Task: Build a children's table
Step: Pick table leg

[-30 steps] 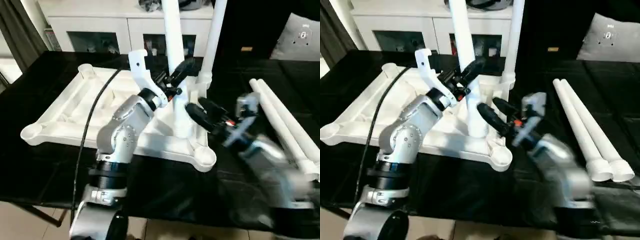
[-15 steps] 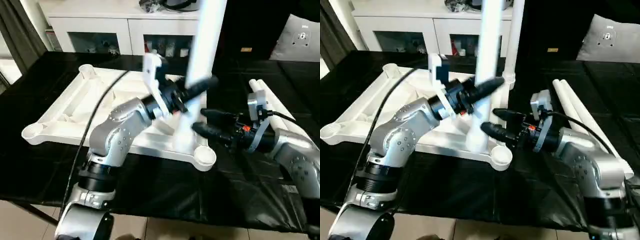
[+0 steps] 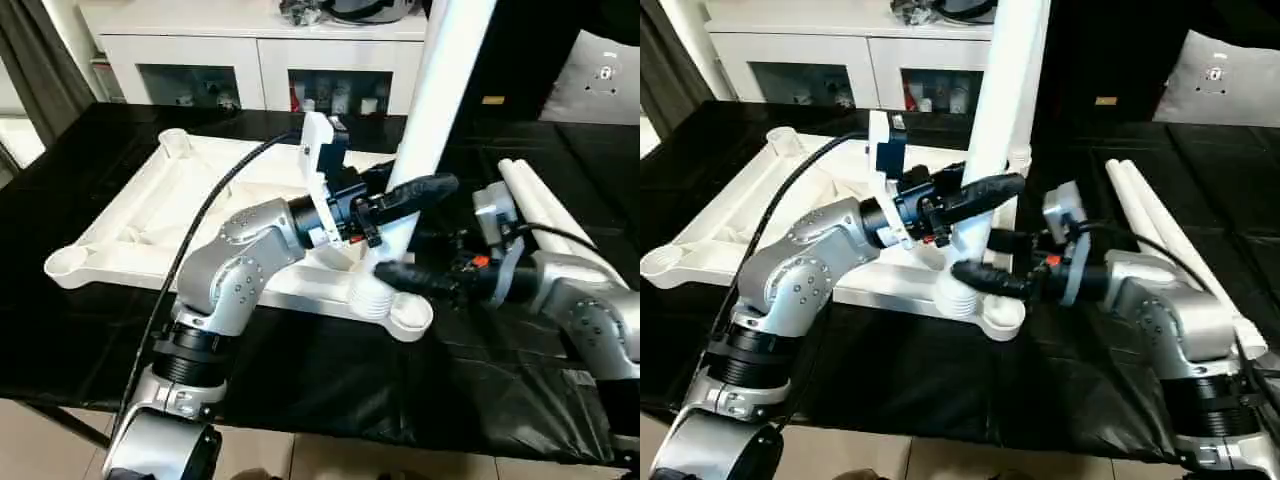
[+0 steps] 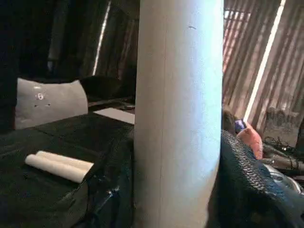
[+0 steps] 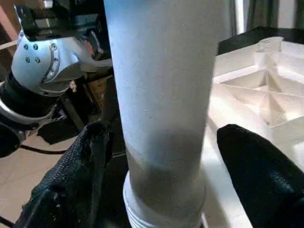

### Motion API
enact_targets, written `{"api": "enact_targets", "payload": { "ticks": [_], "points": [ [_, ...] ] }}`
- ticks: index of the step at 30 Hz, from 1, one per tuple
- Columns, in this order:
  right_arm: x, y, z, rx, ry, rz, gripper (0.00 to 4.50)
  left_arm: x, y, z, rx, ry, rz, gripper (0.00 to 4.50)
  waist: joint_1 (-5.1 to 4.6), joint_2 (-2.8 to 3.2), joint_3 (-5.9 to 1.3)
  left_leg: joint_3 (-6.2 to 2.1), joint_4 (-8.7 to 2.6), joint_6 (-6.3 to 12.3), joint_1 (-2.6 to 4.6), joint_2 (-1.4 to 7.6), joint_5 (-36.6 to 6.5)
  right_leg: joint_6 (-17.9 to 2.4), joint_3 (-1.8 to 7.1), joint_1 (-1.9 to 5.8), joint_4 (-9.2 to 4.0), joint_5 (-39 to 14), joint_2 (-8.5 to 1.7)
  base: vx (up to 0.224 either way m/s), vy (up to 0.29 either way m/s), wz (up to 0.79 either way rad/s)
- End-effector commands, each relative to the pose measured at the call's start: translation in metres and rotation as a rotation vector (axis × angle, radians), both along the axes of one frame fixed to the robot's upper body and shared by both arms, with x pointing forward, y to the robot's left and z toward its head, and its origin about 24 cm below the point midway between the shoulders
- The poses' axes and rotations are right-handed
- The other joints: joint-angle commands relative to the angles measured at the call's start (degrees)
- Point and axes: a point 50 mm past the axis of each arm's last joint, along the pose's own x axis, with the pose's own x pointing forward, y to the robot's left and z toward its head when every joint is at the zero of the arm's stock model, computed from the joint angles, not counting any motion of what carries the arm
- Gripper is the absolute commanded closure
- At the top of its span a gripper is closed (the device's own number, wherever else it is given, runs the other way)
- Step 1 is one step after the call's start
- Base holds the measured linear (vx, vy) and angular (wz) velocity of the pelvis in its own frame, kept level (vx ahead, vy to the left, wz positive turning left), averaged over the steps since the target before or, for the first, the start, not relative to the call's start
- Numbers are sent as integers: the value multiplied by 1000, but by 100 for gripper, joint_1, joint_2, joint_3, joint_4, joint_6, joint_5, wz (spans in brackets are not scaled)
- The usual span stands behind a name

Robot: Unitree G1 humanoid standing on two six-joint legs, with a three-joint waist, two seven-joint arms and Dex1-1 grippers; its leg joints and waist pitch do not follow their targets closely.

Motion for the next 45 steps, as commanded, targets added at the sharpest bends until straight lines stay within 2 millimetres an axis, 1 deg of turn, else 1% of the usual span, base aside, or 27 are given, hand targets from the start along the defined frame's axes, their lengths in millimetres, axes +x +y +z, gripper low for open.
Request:
{"api": "enact_targets", "payload": {
  "ticks": [1,3,5,7,10,12,15,16,18,19,22,23,27,35,38,40,43,44,45],
  "points": [
    [2,2,4,-1,-18,11,72,-3,-3,8,-8,-37,-24,265,28,-172,-430,-113,-357,978,-36,378,236,-1397,250,391,-367,-973,-338,0,0,0],
    [4,3,3,10,-16,10,72,-5,-5,9,-13,-39,-38,265,25,-176,-430,-114,-362,943,-40,374,202,-1385,247,396,-369,-1025,-338,0,0,0],
    [4,3,3,18,-16,7,72,-5,-5,9,-13,-39,-44,265,20,-165,-432,-114,-362,916,-37,373,186,-1384,245,393,-373,-1038,-335,0,0,0],
    [5,4,4,37,-12,8,98,-7,-7,8,-14,-40,-55,265,24,-167,-438,-114,-359,924,-36,375,227,-1400,248,396,-360,-930,-333,0,0,0],
    [5,5,4,39,-8,14,118,-7,-8,7,-15,-39,-58,265,26,-170,-442,-115,-354,964,-35,379,289,-1433,250,397,-346,-812,-335,0,0,0],
    [5,5,3,43,-5,21,143,-7,-8,7,-16,-40,-59,265,27,-171,-439,-115,-356,970,-37,378,269,-1432,248,399,-349,-847,-337,0,0,0],
    [4,7,3,47,-1,27,154,-8,-9,8,-18,-40,-61,265,24,-175,-431,-111,-362,934,-41,375,190,-1398,247,402,-369,-978,-336,0,0,0],
    [4,7,3,47,-1,29,171,-8,-9,8,-18,-41,-62,265,27,-170,-434,-113,-364,917,-37,377,184,-1386,248,403,-367,-998,-340,0,0,0],
    [5,8,2,49,2,31,191,-8,-10,7,-19,-41,-63,265,25,-170,-437,-115,-361,915,-35,377,214,-1385,248,400,-362,-955,-336,0,0,0],
    [5,8,2,49,2,31,191,-8,-10,7,-19,-41,-63,265,25,-166,-440,-118,-360,924,-37,379,229,-1396,248,400,-355,-923,-338,0,0,0],
    [5,9,2,51,4,35,229,-9,-10,8,-20,-40,-66,265,29,-167,-443,-116,-354,958,-37,376,278,-1422,250,399,-345,-828,-335,0,0,0],
    [5,9,2,51,4,35,229,-9,-10,8,-20,-40,-66,265,28,-170,-443,-115,-353,964,-41,375,281,-1422,249,403,-347,-825,-337,0,0,0],
    [4,10,1,54,8,44,252,-10,-11,7,-20,-40,-70,266,29,-166,-443,-114,-353,962,-37,376,264,-1421,247,401,-352,-867,-335,0,0,0],
    [4,11,0,56,11,46,257,-10,-12,7,-20,-39,-75,266,29,-167,-444,-116,-353,956,-38,377,263,-1422,246,402,-351,-857,-336,0,0,0],
    [7,10,-1,48,3,20,257,-10,-11,7,-20,-39,-70,266,30,-165,-445,-114,-352,939,-35,377,251,-1417,247,400,-349,-864,-339,0,0,0],
    [8,10,-1,55,6,6,187,-10,-11,7,-20,-39,-67,266,28,-163,-444,-114,-353,950,-37,374,254,-1423,247,400,-351,-857,-337,0,0,0],
    [9,10,0,63,19,3,184,-10,-11,7,-20,-40,-66,266,28,-158,-446,-115,-353,936,-32,374,258,-1428,242,398,-353,-877,-332,0,0,0],
    [8,10,0,63,19,7,178,-10,-11,7,-20,-40,-66,266,27,-156,-444,-117,-354,937,-35,375,258,-1429,244,400,-350,-867,-333,0,0,0],
    [8,10,0,58,15,10,160,-10,-11,7,-19,-40,-67,266,29,-154,-448,-119,-353,941,-31,378,278,-1436,245,401,-342,-821,-332,0,0,0]
  ]
}}
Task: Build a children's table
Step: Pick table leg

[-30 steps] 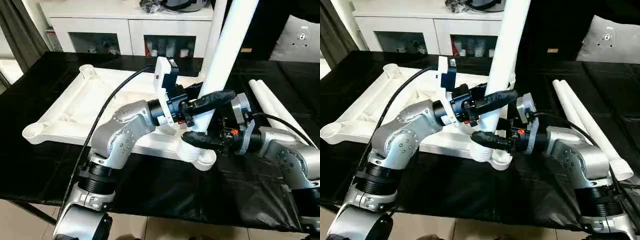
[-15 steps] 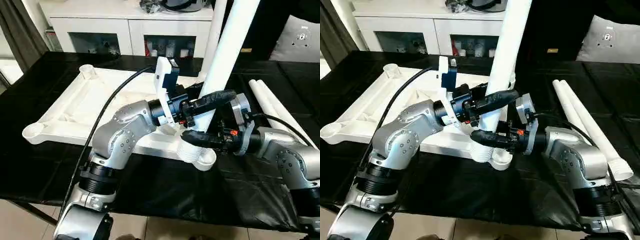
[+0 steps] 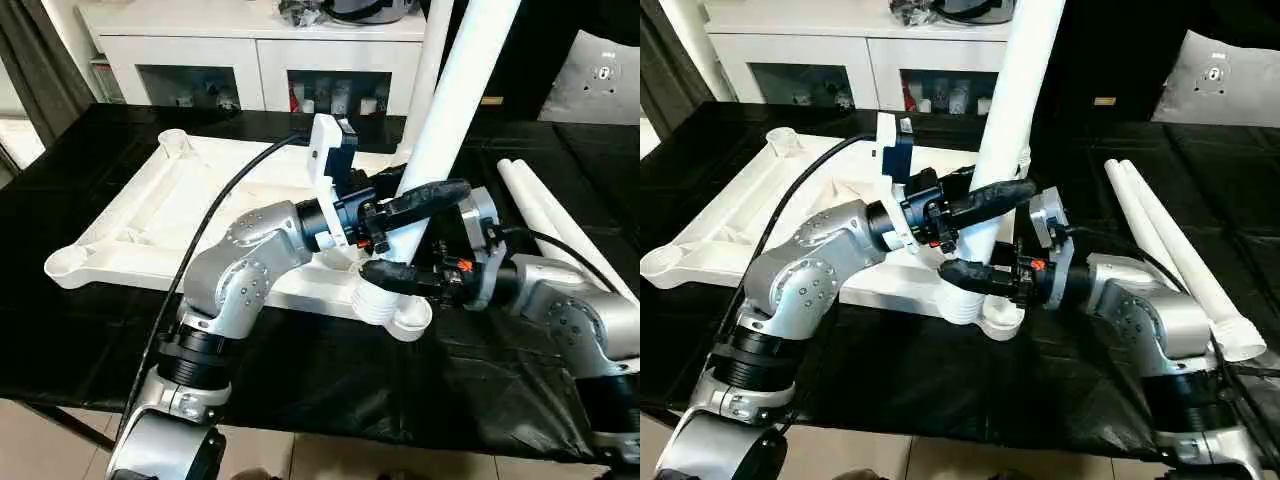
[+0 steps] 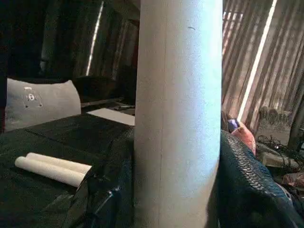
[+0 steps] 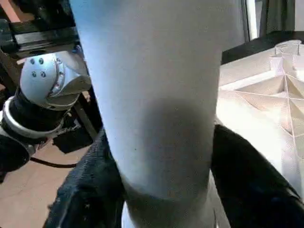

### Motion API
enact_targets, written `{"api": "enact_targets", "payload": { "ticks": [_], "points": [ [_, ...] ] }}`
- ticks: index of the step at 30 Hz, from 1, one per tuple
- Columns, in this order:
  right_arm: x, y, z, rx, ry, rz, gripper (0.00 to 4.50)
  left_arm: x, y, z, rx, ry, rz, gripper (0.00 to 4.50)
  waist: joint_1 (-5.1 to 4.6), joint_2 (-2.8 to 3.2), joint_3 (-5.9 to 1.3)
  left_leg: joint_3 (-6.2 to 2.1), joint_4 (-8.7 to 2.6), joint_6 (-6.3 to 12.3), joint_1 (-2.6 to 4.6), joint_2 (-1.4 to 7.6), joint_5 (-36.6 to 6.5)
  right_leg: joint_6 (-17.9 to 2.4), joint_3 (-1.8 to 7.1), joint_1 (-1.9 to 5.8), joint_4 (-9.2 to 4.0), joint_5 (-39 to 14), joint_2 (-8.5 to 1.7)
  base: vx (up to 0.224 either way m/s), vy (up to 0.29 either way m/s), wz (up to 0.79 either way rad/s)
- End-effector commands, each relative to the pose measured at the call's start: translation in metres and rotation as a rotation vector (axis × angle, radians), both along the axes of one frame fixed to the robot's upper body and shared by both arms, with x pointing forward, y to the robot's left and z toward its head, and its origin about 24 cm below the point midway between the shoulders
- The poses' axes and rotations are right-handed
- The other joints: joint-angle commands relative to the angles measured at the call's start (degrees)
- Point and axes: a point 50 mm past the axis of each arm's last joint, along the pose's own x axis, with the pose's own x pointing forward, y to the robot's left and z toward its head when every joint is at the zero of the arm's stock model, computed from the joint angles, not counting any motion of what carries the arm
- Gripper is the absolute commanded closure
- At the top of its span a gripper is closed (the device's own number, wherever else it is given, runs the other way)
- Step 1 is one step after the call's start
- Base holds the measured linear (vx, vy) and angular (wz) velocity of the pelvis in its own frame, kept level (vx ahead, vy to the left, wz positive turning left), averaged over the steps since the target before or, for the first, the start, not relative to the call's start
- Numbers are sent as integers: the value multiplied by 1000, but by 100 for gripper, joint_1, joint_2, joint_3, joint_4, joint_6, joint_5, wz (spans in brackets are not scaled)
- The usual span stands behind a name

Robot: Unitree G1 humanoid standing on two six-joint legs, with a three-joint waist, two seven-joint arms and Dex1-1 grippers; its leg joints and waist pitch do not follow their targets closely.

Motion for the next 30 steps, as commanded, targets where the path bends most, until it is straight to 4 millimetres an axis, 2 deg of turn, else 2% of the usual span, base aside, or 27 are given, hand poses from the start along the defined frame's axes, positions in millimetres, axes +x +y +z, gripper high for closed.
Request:
{"api": "enact_targets", "payload": {
  "ticks": [1,8,9,13,15,20,21,23,25,27,28,30],
  "points": [
    [2,0,4,-11,-17,-14,149,-6,-5,8,-9,-39,-39,266,30,-148,-447,-121,-355,954,-31,381,297,-1445,245,398,-339,-777,-333,0,0,0],
    [0,1,4,11,-10,12,144,-7,-5,6,-1,-39,-42,266,30,-160,-442,-113,-357,951,-33,374,236,-1454,246,406,-349,-833,-337,0,0,0],
    [0,1,4,14,-10,18,161,-7,-5,6,0,-39,-43,266,31,-159,-442,-113,-358,937,-33,375,218,-1441,247,406,-356,-879,-338,0,0,0],
    [-1,1,4,14,-9,21,178,-7,-5,6,1,-40,-45,266,30,-156,-446,-119,-357,938,-33,381,262,-1446,246,403,-341,-806,-334,0,0,0],
    [-1,1,4,15,-8,21,206,-7,-5,6,1,-40,-46,266,30,-149,-447,-119,-355,948,-33,379,268,-1457,246,404,-341,-773,-335,0,0,0],
    [-1,2,3,20,-4,27,242,-8,-6,6,2,-39,-55,266,31,-149,-443,-115,-359,923,-29,379,217,-1454,246,404,-352,-839,-336,0,0,0],
    [-2,1,2,14,-1,23,244,-8,-6,6,3,-39,-55,266,34,-126,-443,-120,-360,915,-29,380,227,-1455,246,402,-347,-830,-334,0,0,0],
    [-1,0,0,8,2,17,249,-8,-6,6,4,-39,-55,266,29,-144,-445,-118,-361,910,-30,379,218,-1451,246,404,-350,-821,-331,0,0,0],
    [-1,-1,-3,-5,9,1,250,-8,-7,5,8,-41,-53,266,24,-190,-446,-112,-361,918,-36,378,239,-1446,249,411,-349,-814,-336,0,0,0],
    [-2,-1,-4,-8,17,-6,251,-8,-7,3,24,-37,-56,266,28,-180,-445,-113,-356,931,-36,377,264,-1436,250,405,-342,-829,-337,0,0,0],
    [-2,-1,-5,-2,25,-16,251,-9,-7,0,45,-30,-60,266,20,-215,-443,-107,-359,946,-34,379,270,-1418,252,403,-349,-847,-334,0,0,0],
    [-3,0,-5,1,26,-25,252,-9,-8,-2,55,-22,-51,266,27,-184,-441,-110,-356,955,-31,380,298,-1402,252,389,-343,-879,-335,0,0,0]
  ]
}}
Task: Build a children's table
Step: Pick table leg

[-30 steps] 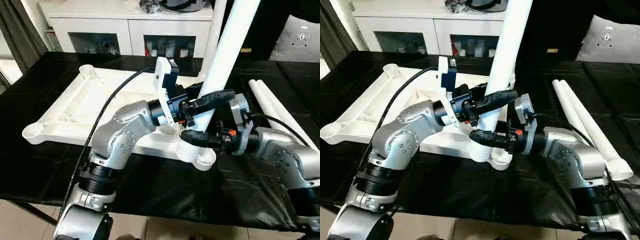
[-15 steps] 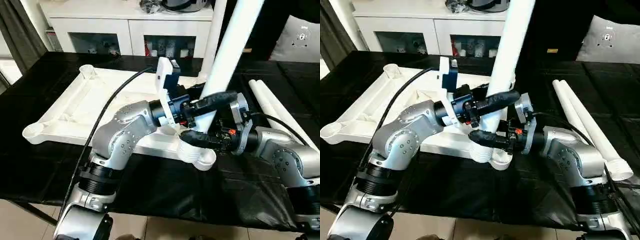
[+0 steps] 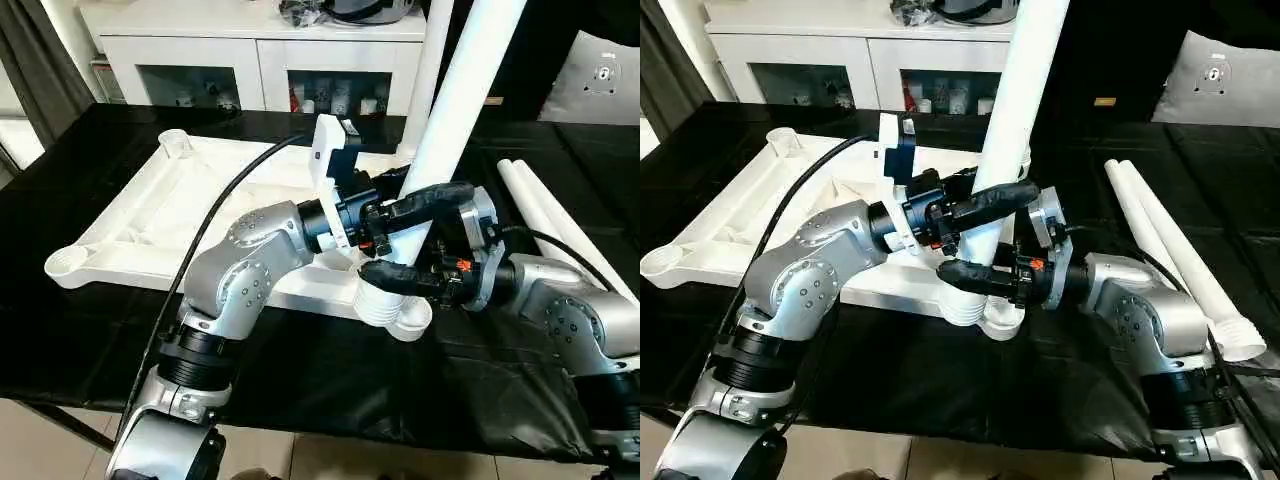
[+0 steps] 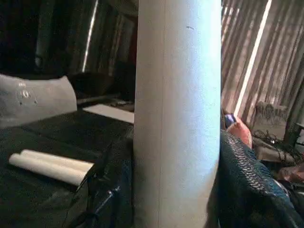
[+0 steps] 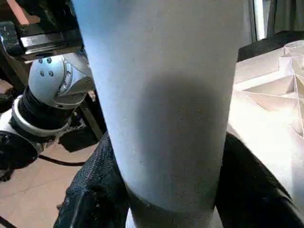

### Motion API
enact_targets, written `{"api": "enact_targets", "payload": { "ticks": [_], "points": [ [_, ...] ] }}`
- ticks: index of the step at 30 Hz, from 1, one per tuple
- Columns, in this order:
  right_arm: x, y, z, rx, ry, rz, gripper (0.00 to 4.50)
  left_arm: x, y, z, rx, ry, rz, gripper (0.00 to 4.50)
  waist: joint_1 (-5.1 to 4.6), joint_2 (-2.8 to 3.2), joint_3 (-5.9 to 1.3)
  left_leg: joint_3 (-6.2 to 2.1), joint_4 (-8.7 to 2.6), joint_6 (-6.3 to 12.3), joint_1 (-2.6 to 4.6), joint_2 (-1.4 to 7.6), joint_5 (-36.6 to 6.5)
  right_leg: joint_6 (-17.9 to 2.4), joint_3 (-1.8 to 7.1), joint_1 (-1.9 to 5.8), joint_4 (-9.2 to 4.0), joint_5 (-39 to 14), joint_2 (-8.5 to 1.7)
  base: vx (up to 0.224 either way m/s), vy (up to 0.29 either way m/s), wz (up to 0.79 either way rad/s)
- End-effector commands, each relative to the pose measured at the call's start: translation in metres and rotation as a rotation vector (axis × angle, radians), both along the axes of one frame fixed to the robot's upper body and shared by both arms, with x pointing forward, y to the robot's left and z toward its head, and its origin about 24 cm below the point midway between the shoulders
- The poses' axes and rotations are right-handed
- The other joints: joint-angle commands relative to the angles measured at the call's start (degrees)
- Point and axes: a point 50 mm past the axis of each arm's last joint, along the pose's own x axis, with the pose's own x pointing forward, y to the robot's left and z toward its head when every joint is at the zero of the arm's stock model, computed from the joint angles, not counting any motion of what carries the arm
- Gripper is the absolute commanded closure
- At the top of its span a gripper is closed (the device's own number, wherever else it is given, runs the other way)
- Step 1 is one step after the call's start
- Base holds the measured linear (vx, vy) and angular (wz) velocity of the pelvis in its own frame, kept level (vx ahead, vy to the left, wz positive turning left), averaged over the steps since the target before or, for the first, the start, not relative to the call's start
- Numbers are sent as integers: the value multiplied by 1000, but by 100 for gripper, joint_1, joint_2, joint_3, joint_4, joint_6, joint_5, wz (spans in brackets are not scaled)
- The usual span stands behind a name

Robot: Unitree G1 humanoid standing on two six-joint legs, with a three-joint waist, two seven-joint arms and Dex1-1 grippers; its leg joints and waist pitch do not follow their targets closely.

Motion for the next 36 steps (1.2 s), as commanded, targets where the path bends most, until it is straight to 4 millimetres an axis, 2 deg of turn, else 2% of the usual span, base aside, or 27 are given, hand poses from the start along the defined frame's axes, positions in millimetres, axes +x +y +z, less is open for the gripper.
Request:
{"api": "enact_targets", "payload": {
  "ticks": [1,4,6,8,10,15,17,19,23,24,25,26,27,28,29,30,31,33,34,36],
  "points": [
    [2,-2,-1,-14,11,-41,252,-6,-5,1,26,-26,-30,266,22,-179,-439,-111,-359,946,-33,378,269,-1397,248,393,-354,-916,-336,0,0,0],
    [0,3,-6,-31,9,-52,253,-9,-8,0,18,-18,-43,266,17,-175,-432,-112,-366,896,-34,381,226,-1363,251,392,-364,-983,-333,0,0,0],
    [-1,5,-8,-42,9,-64,254,-12,-9,0,18,-17,-61,196,11,-175,-434,-111,-368,875,-35,378,213,-1350,252,396,-365,-997,-338,0,0,0],
    [-1,8,-11,-52,15,-74,256,-14,-11,1,13,-19,-78,194,11,-171,-433,-111,-371,854,-32,379,212,-1335,252,386,-371,-1030,-337,0,0,0],
    [1,10,-15,-67,17,-111,257,-18,-14,2,17,-40,-87,168,3,-162,-432,-111,-373,833,-36,379,223,-1332,256,383,-367,-989,-334,0,0,0],
    [15,12,-21,-86,-28,-283,259,-26,-23,2,28,-52,-121,135,-18,-155,-428,-107,-390,694,-26,384,108,-1305,258,381,-374,-1049,-339,0,0,0],
    [18,12,-21,-66,-35,-322,259,-28,-25,3,11,-50,-127,132,-22,-144,-427,-108,-393,698,-26,381,93,-1319,259,382,-369,-1001,-336,0,0,0],
    [20,12,-20,-57,-34,-348,259,-26,-23,9,-58,-32,-110,132,-26,-105,-424,-108,-389,721,-30,378,103,-1363,259,387,-369,-883,-331,0,0,0],
    [21,9,-18,-23,-33,-386,259,-22,-20,17,-135,-29,-62,132,-23,-133,-424,-103,-393,734,-34,375,16,-1390,260,400,-384,-907,-335,0,0,0],
    [21,8,-14,44,-35,-425,259,-19,-18,21,-187,-6,-32,132,-23,-133,-422,-105,-400,731,-33,377,5,-1376,260,403,-381,-927,-331,0,0,0],
    [21,8,-14,47,-35,-427,259,-19,-18,21,-189,-5,-30,132,-23,-166,-420,-102,-407,720,-32,385,14,-1397,268,400,-382,-956,-347,0,0,0],
    [21,7,-11,88,-31,-452,259,-17,-15,24,-228,11,-9,132,-10,-153,-426,-101,-402,705,-25,384,36,-1418,263,396,-379,-959,-349,0,0,0],
    [22,3,-9,143,-28,-508,259,-11,-7,30,-312,49,48,132,-11,-169,-429,-95,-400,709,-24,390,61,-1460,267,390,-369,-908,-341,0,0,0],
    [22,3,-9,143,-28,-508,260,-11,-7,30,-312,49,48,132,-6,-165,-427,-96,-398,722,-27,393,69,-1487,265,386,-362,-867,-341,0,0,0],
    [22,0,-10,159,-26,-536,261,-8,-2,32,-342,56,91,132,-14,-171,-423,-93,-394,764,-46,382,70,-1472,258,395,-370,-845,-335,0,0,0],
    [22,-2,-11,164,-16,-552,261,-6,1,34,-361,61,119,132,-9,-113,-416,-104,-392,780,-41,367,35,-1426,249,398,-378,-905,-329,0,0,0],
    [23,-4,-13,156,-10,-576,261,-4,5,35,-371,72,143,132,-47,-154,-410,-92,-392,792,-49,354,7,-1351,252,408,-405,-951,-320,0,0,0],
    [24,-8,-15,136,-8,-648,261,-1,12,32,-338,70,192,132,-67,-139,-408,-97,-400,719,-49,348,-41,-1241,244,407,-429,-1146,-314,0,0,0],
    [25,-11,-16,107,-19,-726,261,2,18,26,-291,70,244,132,-81,-161,-408,-93,-407,675,-51,338,-76,-1164,234,410,-446,-1291,-301,0,0,0],
    [25,-13,-17,59,-45,-770,261,6,24,20,-253,79,297,132,-103,-131,-407,-97,-418,573,-35,344,-75,-1067,233,383,-445,-1374,-292,0,0,0]
  ]
}}
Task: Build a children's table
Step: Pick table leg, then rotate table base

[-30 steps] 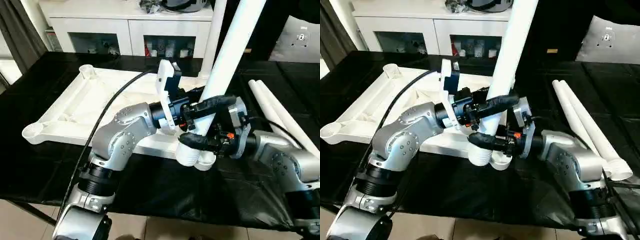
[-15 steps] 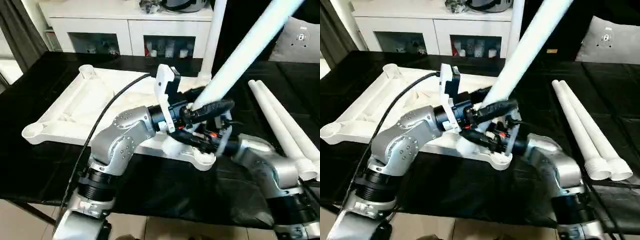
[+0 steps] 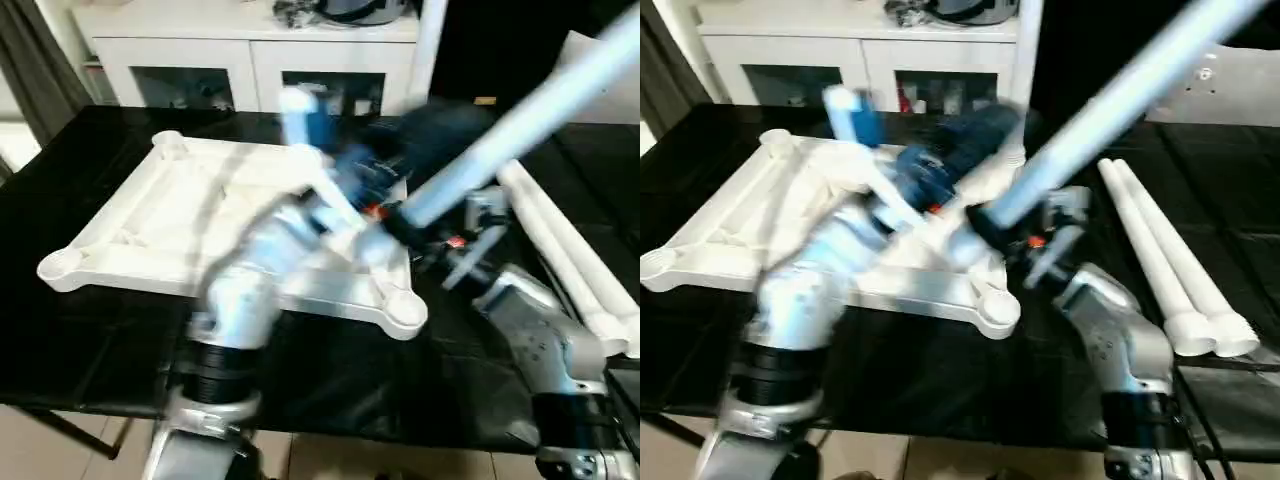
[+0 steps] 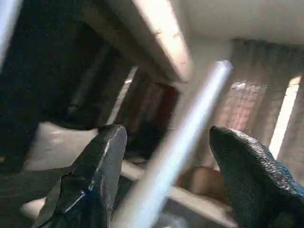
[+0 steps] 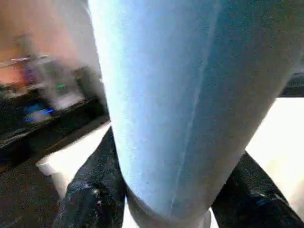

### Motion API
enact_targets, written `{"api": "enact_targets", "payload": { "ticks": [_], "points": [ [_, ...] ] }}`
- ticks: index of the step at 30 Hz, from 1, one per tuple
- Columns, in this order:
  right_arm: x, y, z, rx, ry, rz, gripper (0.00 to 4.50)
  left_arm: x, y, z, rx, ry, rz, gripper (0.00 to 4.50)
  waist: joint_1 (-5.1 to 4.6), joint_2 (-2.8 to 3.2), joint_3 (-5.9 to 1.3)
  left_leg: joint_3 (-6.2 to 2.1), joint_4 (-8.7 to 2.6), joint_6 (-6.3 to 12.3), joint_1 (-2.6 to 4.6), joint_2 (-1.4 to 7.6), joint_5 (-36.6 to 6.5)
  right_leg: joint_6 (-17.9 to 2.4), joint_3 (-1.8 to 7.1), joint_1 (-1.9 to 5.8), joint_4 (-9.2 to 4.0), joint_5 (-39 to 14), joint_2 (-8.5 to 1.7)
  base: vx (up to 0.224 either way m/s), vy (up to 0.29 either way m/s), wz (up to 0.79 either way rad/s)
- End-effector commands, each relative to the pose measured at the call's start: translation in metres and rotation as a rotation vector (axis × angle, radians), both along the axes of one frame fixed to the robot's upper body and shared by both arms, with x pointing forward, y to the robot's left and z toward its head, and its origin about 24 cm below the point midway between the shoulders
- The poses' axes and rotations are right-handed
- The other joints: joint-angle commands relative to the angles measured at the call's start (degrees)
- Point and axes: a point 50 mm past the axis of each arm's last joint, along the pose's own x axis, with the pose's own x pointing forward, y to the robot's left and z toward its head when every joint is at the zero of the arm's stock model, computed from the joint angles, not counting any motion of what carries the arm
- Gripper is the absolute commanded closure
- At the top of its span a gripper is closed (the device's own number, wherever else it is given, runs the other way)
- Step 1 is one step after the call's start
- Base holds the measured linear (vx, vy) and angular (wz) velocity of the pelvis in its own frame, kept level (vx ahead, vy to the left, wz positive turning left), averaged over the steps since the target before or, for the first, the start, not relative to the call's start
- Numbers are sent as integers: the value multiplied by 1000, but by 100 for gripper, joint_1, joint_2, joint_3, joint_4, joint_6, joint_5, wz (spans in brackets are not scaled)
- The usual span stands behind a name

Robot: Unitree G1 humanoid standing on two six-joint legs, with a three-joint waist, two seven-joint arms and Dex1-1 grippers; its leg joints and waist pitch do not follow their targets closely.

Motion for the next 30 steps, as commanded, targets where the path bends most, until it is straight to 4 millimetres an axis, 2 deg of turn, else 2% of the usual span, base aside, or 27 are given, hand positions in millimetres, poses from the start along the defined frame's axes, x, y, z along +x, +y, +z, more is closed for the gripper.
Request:
{"api": "enact_targets", "payload": {
  "ticks": [1,2,4,8,10,12,14,18,21,23,24,26,27,28,29,30],
  "points": [
    [0,-1,3,-42,-11,-51,261,2,4,-5,38,19,52,132,0,-126,-402,-105,-423,540,-41,330,-81,-1057,239,378,-439,-1359,-293,0,0,0],
    [-2,-3,-3,-79,54,-104,261,9,12,-15,96,59,129,132,0,-128,-406,-108,-425,529,-36,331,-48,-1060,243,381,-433,-1302,-294,0,0,0],
    [-5,-3,-7,-129,66,-176,261,18,25,-36,233,110,248,132,-18,-122,-413,-117,-429,526,-31,325,18,-1041,241,380,-415,-1111,-277,0,0,0],
    [-7,-7,-9,-191,58,-257,261,22,37,-52,373,108,343,132,-39,-106,-416,-117,-444,458,-29,317,-81,-960,245,374,-426,-1185,-291,0,0,0],
    [-11,-13,-10,-201,51,-318,261,22,47,-66,495,96,386,132,-34,-70,-407,-120,-461,402,-16,337,-150,-945,257,351,-423,-1166,-296,0,0,0],
    [-13,-19,-6,-207,21,-383,261,20,55,-78,616,70,413,132,-43,-67,-404,-123,-474,393,-11,344,-210,-990,263,350,-410,-1061,-297,0,0,0],
    [-16,-21,-5,-221,36,-399,261,18,58,-86,667,64,419,132,-43,-66,-398,-122,-483,365,-10,347,-264,-1009,266,346,-406,-1048,-303,0,0,0],
    [-25,-21,-13,-319,132,-350,261,13,65,-99,685,92,469,132,-42,-19,-387,-128,-499,285,-4,340,-387,-1049,274,365,-411,-1045,-295,0,0,0],
    [-29,-20,-13,-334,123,-348,261,10,69,-106,653,143,521,132,-47,-46,-377,-117,-497,239,-17,344,-597,-1046,282,363,-448,-1219,-320,0,0,0],
    [-31,-18,-13,-324,126,-358,261,7,74,-116,639,187,573,132,-57,-98,-368,-121,-503,259,-44,340,-617,-1005,278,372,-465,-1392,-326,0,0,0],
    [-31,-16,-10,-324,96,-355,261,6,75,-121,637,195,589,132,-56,-74,-362,-127,-511,256,-33,345,-664,-944,278,348,-479,-1547,-323,0,0,0],
    [-30,-15,-6,-330,67,-347,261,6,75,-122,636,193,586,132,-69,-72,-356,-130,-518,244,-27,342,-756,-845,274,326,-507,-1732,-310,0,0,0],
    [-27,-14,-2,-422,-2,-321,261,6,71,-123,651,162,537,132,-72,-149,-352,-122,-524,239,-19,345,-805,-785,275,314,-524,-1814,-304,0,0,0],
    [-27,-14,-1,-449,-17,-314,261,6,70,-123,657,152,516,132,-59,-123,-351,-128,-532,203,-10,352,-802,-760,278,313,-508,-1845,-306,0,0,0],
    [-28,-13,-1,-390,8,-272,261,4,67,-124,671,135,463,132,-53,-113,-346,-130,-531,205,-12,350,-792,-760,284,308,-507,-1826,-316,0,0,0],
    [-28,-13,0,-351,17,-260,261,4,64,-124,695,114,411,132,-55,-133,-348,-131,-535,250,-15,359,-803,-777,298,309,-496,-1782,-328,0,0,0]
  ]
}}
